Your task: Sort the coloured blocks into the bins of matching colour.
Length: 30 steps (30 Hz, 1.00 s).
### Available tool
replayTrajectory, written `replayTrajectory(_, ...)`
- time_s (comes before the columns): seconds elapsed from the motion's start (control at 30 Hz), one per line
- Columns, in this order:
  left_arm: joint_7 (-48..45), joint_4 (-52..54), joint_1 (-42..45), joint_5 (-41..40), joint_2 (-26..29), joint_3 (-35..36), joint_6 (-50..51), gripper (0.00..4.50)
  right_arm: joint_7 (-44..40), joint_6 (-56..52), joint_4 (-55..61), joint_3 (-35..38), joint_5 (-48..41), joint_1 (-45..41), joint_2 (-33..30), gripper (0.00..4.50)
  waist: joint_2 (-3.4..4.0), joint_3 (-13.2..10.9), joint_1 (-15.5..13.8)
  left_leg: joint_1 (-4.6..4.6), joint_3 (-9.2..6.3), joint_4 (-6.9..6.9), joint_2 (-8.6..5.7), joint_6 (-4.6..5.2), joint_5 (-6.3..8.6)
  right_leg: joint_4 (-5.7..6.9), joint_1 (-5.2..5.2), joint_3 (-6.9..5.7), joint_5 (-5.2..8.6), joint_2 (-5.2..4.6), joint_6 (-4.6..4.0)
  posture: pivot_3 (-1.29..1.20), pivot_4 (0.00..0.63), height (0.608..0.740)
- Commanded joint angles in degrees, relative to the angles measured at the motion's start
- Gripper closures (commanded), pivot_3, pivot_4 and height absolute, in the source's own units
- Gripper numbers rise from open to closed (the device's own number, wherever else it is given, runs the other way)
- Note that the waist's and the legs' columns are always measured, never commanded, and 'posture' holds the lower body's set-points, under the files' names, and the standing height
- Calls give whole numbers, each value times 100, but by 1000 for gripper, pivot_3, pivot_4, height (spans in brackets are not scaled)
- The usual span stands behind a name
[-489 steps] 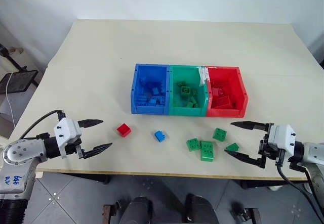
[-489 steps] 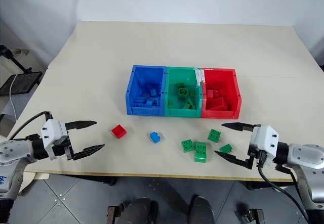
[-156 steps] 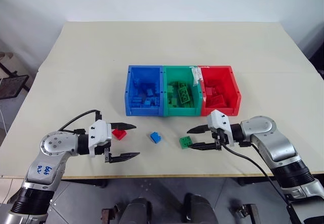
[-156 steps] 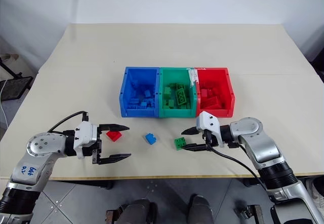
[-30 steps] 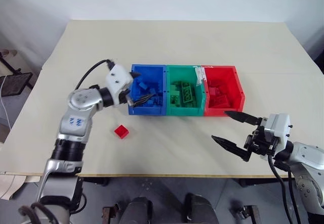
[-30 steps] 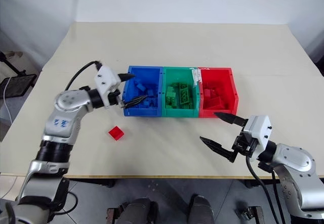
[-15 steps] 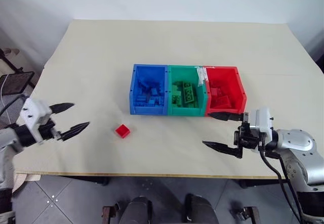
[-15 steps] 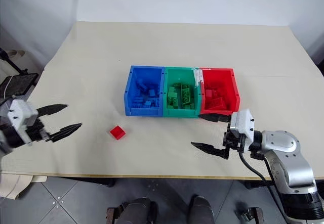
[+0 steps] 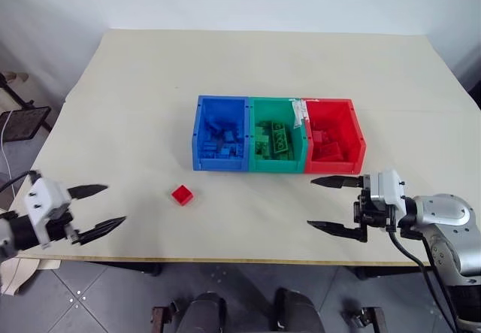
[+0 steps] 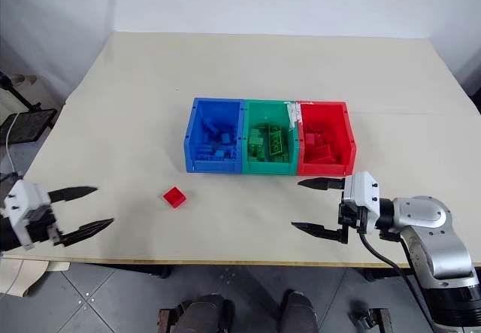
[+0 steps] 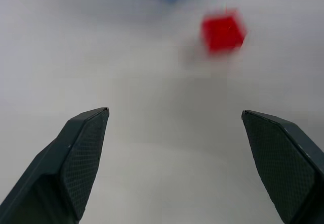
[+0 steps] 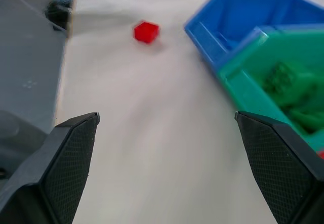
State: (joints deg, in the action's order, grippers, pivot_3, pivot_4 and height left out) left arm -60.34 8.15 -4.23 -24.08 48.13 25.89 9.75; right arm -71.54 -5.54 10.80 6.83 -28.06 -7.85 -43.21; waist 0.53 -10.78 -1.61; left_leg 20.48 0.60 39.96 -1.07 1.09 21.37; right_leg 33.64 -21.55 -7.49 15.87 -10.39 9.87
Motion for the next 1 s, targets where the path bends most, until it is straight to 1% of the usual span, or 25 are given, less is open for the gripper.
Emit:
replayTrajectory(0.03, 549, 990, 210, 230, 59, -741, 707, 49, -51, -10, 129, 46, -102, 14, -62, 0, 1, 0, 25, 0, 0, -1, 1, 0, 0, 0, 0, 0, 0, 2, 0, 0, 150, 740)
replayTrajectory(0.07, 686, 1218, 299, 148, 55, -936, 1094, 49, -65, 17, 134, 30, -83, 10, -62, 0, 1, 0, 28, -4, 4, -2, 0, -1, 0, 2, 0, 3, 0, 3, 0, 0, 150, 740)
replayTrajectory(0.2, 1542, 1619, 740, 494, 9, -1674, 2379, 49, 20, -40, 202, 77, -85, 45, -71, 0, 1, 0, 55, -6, 8, -5, 5, -2, 0, 1, -2, 5, 0, 12, 0, 0, 150, 740)
replayTrajectory(0.27, 1936, 1618, 891, 837, 28, -1997, 2824, 49, 54, -67, 285, 113, -85, 126, -85, 0, 2, 0, 49, -8, 11, -6, 6, -2, 1, 2, -2, 7, 0, 13, 0, 0, 150, 740)
replayTrajectory(0.37, 2118, 1568, 1064, 1024, 79, -2270, 3232, 49, 102, -126, 452, 149, -119, 290, -97, 0, 1, 0, 26, -8, 12, -5, 5, -2, 0, 1, -2, 7, 0, 13, 0, 0, 150, 740)
replayTrajectory(0.47, 1983, 1548, 1089, 1129, 207, -2531, 3205, 669, 168, -172, 558, 180, -143, 362, -101, 0, 2, 0, 16, -9, 14, -2, 3, -2, 0, 0, 0, 14, 0, 11, 0, 0, 150, 740)
replayTrajectory(0.6, 2053, 1304, 1276, 890, -226, -2392, 2983, 1869, 289, -227, 656, 284, -138, 504, -132, 0, 9, 2, -1, -12, 13, -2, 3, -2, 0, -1, 3, 16, 0, 11, 0, 0, 150, 740)
replayTrajectory(0.67, 1982, 1224, 1284, 926, -225, -2395, 2914, 2546, 343, -245, 710, 345, -154, 601, -151, 0, 7, 2, -2, -12, 13, 1, 1, -2, 0, 1, 4, 15, 0, 10, 0, 0, 150, 740)
replayTrajectory(0.73, 1864, 1174, 1247, 948, -163, -2444, 2859, 3042, 379, -244, 763, 378, -164, 699, -156, 0, 8, 2, 0, -12, 13, 1, 1, -2, 0, 1, 4, 16, 0, 10, 0, 0, 150, 740)
replayTrajectory(0.9, 1835, 1061, 1294, 959, -203, -2462, 2716, 3036, 470, -285, 865, 416, -178, 819, -138, 0, 8, 2, 8, -12, 15, 0, 2, -2, 0, 0, 3, 16, 0, 10, 0, 0, 150, 740)
replayTrajectory(1.0, 1572, 1058, 1536, 719, -406, -2456, 2288, 3036, 671, -330, 949, 523, -175, 914, -88, 0, 8, 2, -5, -12, 15, 1, 2, -2, 0, 0, 3, 17, 0, 10, 0, 0, 150, 740)
